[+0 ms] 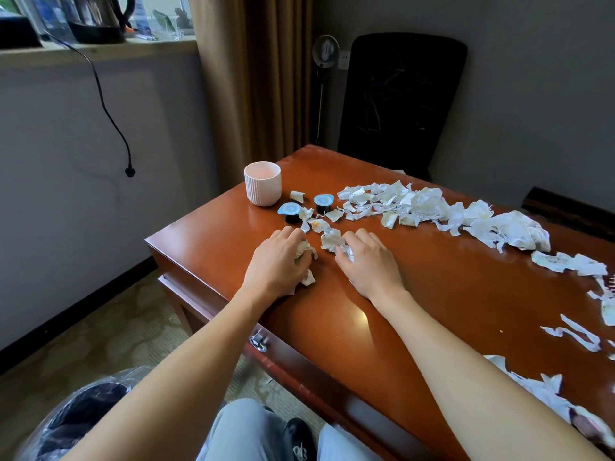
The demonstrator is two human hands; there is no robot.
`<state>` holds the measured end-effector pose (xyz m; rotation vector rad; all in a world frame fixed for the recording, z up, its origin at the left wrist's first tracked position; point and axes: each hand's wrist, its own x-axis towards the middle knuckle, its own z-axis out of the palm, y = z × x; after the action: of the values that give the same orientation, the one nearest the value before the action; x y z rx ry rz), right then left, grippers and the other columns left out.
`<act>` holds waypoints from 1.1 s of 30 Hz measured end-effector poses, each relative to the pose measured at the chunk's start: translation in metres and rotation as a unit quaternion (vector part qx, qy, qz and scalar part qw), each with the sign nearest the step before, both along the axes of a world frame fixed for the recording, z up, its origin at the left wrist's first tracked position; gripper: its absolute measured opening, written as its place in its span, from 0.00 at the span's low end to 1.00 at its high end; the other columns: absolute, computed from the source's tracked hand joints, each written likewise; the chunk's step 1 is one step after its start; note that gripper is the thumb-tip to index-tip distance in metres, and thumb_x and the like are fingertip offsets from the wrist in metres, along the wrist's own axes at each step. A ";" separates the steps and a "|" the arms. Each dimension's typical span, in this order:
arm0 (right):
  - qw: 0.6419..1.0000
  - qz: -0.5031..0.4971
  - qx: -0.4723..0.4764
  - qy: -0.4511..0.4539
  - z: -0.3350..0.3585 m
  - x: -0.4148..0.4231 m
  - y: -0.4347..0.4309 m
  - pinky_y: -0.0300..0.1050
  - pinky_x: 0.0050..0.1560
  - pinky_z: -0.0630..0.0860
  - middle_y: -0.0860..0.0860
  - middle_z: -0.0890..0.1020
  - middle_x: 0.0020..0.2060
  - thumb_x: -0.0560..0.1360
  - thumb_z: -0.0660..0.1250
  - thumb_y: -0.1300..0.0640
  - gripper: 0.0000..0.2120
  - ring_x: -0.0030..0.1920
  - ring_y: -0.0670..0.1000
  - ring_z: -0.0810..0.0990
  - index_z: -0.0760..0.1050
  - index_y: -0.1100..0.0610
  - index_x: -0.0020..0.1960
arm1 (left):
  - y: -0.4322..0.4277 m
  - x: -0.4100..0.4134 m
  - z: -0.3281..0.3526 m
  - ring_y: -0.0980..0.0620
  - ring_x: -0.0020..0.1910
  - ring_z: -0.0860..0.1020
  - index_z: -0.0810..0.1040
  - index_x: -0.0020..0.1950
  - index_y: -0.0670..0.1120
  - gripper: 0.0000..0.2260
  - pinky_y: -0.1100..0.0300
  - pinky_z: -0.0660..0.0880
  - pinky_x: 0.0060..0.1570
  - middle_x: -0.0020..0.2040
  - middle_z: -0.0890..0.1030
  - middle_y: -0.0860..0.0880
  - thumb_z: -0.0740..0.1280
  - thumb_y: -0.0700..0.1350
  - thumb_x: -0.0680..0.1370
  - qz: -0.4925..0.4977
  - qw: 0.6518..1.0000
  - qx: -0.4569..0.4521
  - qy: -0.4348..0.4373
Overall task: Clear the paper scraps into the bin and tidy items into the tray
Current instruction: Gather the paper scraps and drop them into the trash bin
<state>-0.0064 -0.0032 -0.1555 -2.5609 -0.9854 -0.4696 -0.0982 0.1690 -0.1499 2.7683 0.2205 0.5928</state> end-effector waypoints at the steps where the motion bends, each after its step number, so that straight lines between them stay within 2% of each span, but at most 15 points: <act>1: 1.000 0.003 -0.003 -0.004 0.001 -0.001 0.000 0.43 0.37 0.66 0.52 0.75 0.42 0.81 0.61 0.50 0.11 0.42 0.50 0.69 0.75 0.58 0.52 | 0.000 0.000 0.000 0.53 0.48 0.73 0.76 0.56 0.51 0.11 0.59 0.74 0.40 0.51 0.75 0.53 0.63 0.56 0.80 -0.003 1.000 0.003 -0.005; 4: 1.000 0.014 -0.010 -0.015 0.003 -0.005 0.001 0.43 0.35 0.66 0.52 0.74 0.38 0.81 0.62 0.52 0.10 0.38 0.51 0.71 0.75 0.59 0.50 | -0.002 -0.002 0.000 0.55 0.46 0.71 0.79 0.50 0.50 0.13 0.60 0.71 0.36 0.48 0.74 0.54 0.62 0.58 0.79 -0.008 1.000 0.023 -0.009; 7: 1.000 0.012 -0.008 -0.015 0.005 -0.008 0.001 0.44 0.34 0.65 0.50 0.71 0.35 0.81 0.63 0.54 0.09 0.35 0.52 0.70 0.74 0.60 0.49 | -0.004 -0.006 0.003 0.55 0.40 0.71 0.79 0.46 0.50 0.14 0.57 0.74 0.33 0.44 0.72 0.56 0.63 0.60 0.78 -0.013 0.999 0.038 -0.006; 16: 0.999 -0.009 0.025 0.019 0.009 -0.013 -0.004 0.45 0.33 0.63 0.51 0.71 0.31 0.81 0.62 0.55 0.10 0.31 0.54 0.69 0.72 0.61 0.47 | -0.008 -0.012 0.010 0.51 0.33 0.72 0.70 0.36 0.51 0.16 0.60 0.62 0.29 0.34 0.72 0.55 0.65 0.59 0.77 -0.023 0.997 0.066 0.027; 21: 0.996 -0.019 0.074 0.050 0.010 -0.014 -0.005 0.46 0.32 0.66 0.53 0.74 0.30 0.81 0.63 0.54 0.11 0.31 0.56 0.72 0.73 0.62 0.48 | -0.007 -0.013 0.010 0.49 0.31 0.74 0.72 0.34 0.51 0.18 0.58 0.69 0.29 0.32 0.75 0.52 0.62 0.59 0.79 0.002 0.999 0.036 0.030; 25: 0.994 -0.004 0.092 0.066 0.014 -0.016 -0.006 0.46 0.29 0.75 0.53 0.79 0.32 0.81 0.62 0.52 0.11 0.32 0.54 0.79 0.74 0.60 0.49 | -0.007 -0.015 0.013 0.51 0.30 0.74 0.74 0.34 0.51 0.18 0.57 0.73 0.31 0.32 0.77 0.51 0.62 0.58 0.80 0.027 0.999 0.001 0.027; 27: 0.992 -0.002 0.097 0.079 0.020 -0.018 -0.004 0.39 0.26 0.66 0.50 0.75 0.30 0.81 0.63 0.52 0.11 0.28 0.50 0.74 0.74 0.60 0.48 | -0.005 -0.018 0.014 0.51 0.30 0.75 0.74 0.34 0.51 0.18 0.57 0.74 0.31 0.32 0.78 0.51 0.62 0.58 0.80 0.031 0.999 -0.002 0.029; 29: 0.989 0.000 0.110 0.098 0.023 -0.019 -0.002 0.36 0.25 0.59 0.48 0.71 0.27 0.81 0.63 0.52 0.10 0.26 0.47 0.68 0.73 0.59 0.47 | -0.003 -0.023 0.017 0.51 0.31 0.75 0.76 0.34 0.50 0.18 0.56 0.76 0.32 0.32 0.79 0.50 0.62 0.58 0.80 0.040 0.999 0.000 0.027; 31: 0.986 0.003 0.125 0.107 0.025 -0.022 0.000 0.38 0.25 0.59 0.48 0.70 0.26 0.80 0.63 0.51 0.11 0.26 0.48 0.67 0.73 0.58 0.47 | -0.002 -0.026 0.019 0.51 0.31 0.76 0.78 0.35 0.49 0.18 0.55 0.77 0.31 0.32 0.79 0.51 0.62 0.58 0.80 0.047 0.999 -0.005 0.017; 33: 0.985 0.006 0.133 0.112 0.029 -0.027 0.003 0.37 0.24 0.59 0.48 0.70 0.26 0.81 0.63 0.50 0.11 0.25 0.47 0.67 0.72 0.58 0.47 | -0.002 -0.032 0.023 0.52 0.30 0.76 0.79 0.36 0.50 0.17 0.58 0.74 0.29 0.33 0.80 0.52 0.62 0.57 0.80 0.050 0.999 -0.011 0.004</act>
<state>-0.0335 0.0001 -0.1263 -2.3062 -0.8005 -0.2801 -0.1301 0.1667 -0.1273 2.7515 0.3664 0.5995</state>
